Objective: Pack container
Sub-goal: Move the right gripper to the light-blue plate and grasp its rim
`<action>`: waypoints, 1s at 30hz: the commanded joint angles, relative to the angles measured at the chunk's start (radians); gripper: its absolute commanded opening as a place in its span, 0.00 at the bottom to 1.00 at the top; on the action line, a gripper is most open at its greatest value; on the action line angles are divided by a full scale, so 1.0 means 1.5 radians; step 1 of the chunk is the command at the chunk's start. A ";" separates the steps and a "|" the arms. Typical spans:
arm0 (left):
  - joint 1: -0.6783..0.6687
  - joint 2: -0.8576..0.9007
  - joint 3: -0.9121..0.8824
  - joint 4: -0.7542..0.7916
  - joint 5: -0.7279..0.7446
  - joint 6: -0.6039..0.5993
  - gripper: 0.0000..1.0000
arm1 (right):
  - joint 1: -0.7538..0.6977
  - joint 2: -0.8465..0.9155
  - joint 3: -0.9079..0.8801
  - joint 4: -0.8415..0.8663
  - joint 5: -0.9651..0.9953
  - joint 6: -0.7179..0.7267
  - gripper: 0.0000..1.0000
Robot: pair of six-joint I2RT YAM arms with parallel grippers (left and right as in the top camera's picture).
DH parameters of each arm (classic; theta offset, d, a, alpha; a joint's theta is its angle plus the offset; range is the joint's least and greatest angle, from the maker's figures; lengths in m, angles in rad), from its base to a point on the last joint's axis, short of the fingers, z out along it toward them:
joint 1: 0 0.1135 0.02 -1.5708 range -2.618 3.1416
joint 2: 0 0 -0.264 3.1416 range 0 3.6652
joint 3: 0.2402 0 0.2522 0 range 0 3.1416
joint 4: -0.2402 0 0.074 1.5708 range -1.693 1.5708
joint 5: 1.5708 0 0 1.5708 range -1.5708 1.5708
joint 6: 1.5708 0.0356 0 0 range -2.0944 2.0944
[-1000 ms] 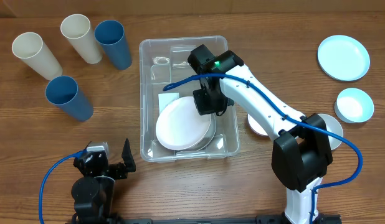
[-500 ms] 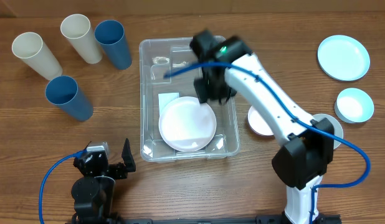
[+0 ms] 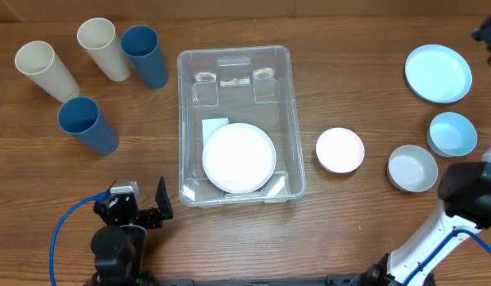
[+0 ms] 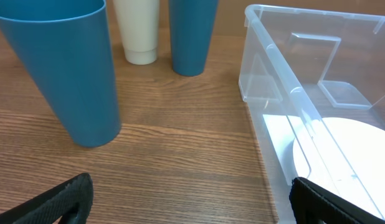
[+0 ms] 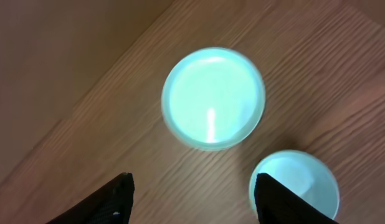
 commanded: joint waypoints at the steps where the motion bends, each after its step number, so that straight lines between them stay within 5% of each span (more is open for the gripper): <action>1: -0.005 -0.006 -0.003 0.003 -0.003 0.015 1.00 | -0.045 0.059 -0.012 0.025 0.019 0.024 0.64; 14: -0.005 -0.006 -0.003 0.003 -0.003 0.015 1.00 | -0.086 0.260 -0.012 0.096 0.018 0.018 0.56; 30: -0.005 -0.006 -0.003 0.003 -0.003 0.015 1.00 | -0.062 0.327 -0.036 0.149 0.016 -0.005 0.43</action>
